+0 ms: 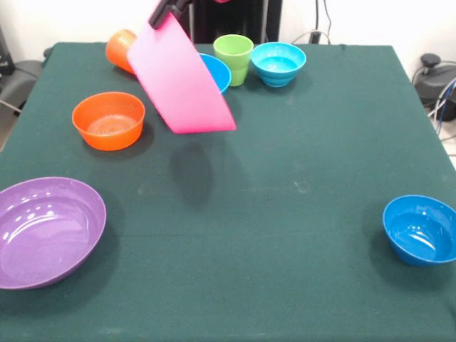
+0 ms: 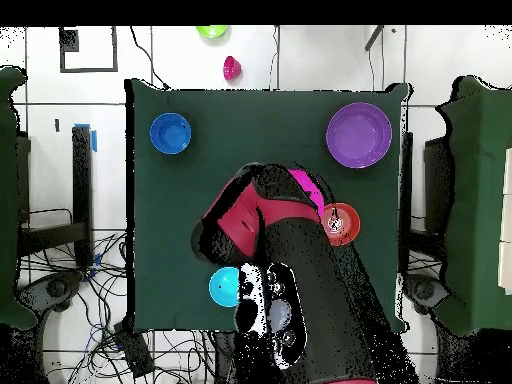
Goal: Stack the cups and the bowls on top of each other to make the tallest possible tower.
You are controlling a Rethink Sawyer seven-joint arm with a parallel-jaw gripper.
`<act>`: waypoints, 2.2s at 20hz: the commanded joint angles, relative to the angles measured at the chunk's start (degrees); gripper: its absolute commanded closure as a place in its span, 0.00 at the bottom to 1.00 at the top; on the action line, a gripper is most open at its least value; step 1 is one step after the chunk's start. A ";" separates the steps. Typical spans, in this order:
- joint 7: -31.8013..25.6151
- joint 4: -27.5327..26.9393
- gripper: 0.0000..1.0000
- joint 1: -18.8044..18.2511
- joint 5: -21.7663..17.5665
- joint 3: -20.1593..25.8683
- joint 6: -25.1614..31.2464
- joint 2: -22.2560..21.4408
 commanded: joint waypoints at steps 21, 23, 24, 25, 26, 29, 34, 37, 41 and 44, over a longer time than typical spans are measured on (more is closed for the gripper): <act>29.25 -2.78 1.00 7.95 -10.58 -10.73 -5.22 5.77; 29.11 -2.96 1.00 8.19 -10.58 -11.07 -5.33 5.89; 29.20 -3.00 1.00 8.34 -10.74 -11.27 -5.51 5.93; 29.04 -3.11 1.00 8.46 -10.49 -11.46 -5.28 6.05; 28.79 -3.18 1.00 8.43 -10.10 -11.51 -5.25 6.00; 27.97 -3.32 1.00 8.51 -9.26 -11.68 -5.14 5.72; 28.38 -3.45 1.00 8.95 -9.55 -12.15 -5.28 5.97; 28.37 -3.56 1.00 9.11 -9.32 -12.40 -5.37 6.01; 28.22 -3.74 1.00 9.47 -9.42 -12.85 -5.83 6.13; 28.40 -3.71 1.00 9.75 -9.72 -13.24 -6.71 6.14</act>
